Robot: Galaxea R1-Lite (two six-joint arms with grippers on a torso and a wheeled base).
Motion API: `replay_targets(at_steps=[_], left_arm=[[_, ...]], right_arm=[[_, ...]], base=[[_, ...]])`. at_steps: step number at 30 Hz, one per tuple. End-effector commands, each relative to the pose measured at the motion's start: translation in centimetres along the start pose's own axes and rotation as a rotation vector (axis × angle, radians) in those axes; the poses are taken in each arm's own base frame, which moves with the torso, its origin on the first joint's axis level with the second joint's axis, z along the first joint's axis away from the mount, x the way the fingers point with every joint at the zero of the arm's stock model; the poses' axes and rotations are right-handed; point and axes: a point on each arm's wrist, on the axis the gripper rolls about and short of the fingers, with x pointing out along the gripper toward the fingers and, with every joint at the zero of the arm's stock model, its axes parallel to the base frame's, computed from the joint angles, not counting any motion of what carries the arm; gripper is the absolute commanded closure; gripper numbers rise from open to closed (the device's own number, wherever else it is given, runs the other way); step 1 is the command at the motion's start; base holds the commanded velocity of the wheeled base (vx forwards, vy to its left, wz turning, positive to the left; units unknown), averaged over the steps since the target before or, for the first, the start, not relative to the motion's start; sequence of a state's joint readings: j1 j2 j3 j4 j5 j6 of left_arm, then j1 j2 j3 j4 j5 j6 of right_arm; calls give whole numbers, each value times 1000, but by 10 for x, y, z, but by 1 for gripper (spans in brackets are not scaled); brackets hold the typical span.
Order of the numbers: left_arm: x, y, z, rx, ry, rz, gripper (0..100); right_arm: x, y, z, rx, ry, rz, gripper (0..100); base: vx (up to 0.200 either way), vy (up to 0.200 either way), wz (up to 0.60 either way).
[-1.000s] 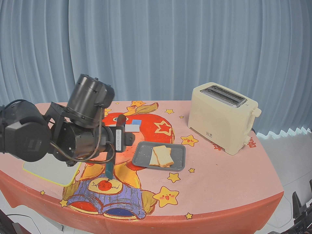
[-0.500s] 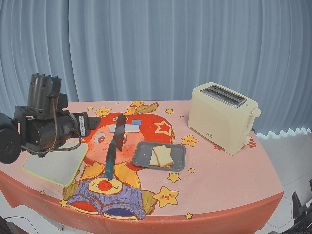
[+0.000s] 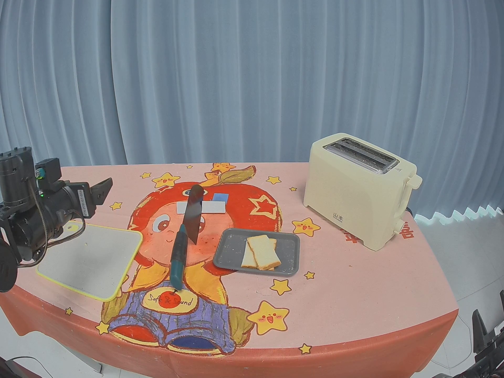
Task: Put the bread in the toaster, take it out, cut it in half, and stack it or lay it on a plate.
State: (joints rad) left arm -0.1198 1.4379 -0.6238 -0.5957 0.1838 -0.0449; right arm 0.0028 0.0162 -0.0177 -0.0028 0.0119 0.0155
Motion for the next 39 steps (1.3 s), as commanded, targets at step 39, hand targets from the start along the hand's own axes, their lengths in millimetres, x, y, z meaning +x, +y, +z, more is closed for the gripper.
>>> replay_targets(at_steps=[39], left_arm=[[-108, 32, -39, -8, -123, 9, 0]], right_arm=[[0, 0, -5, 0, 1, 1, 0]], base=[[0, 0, 0]])
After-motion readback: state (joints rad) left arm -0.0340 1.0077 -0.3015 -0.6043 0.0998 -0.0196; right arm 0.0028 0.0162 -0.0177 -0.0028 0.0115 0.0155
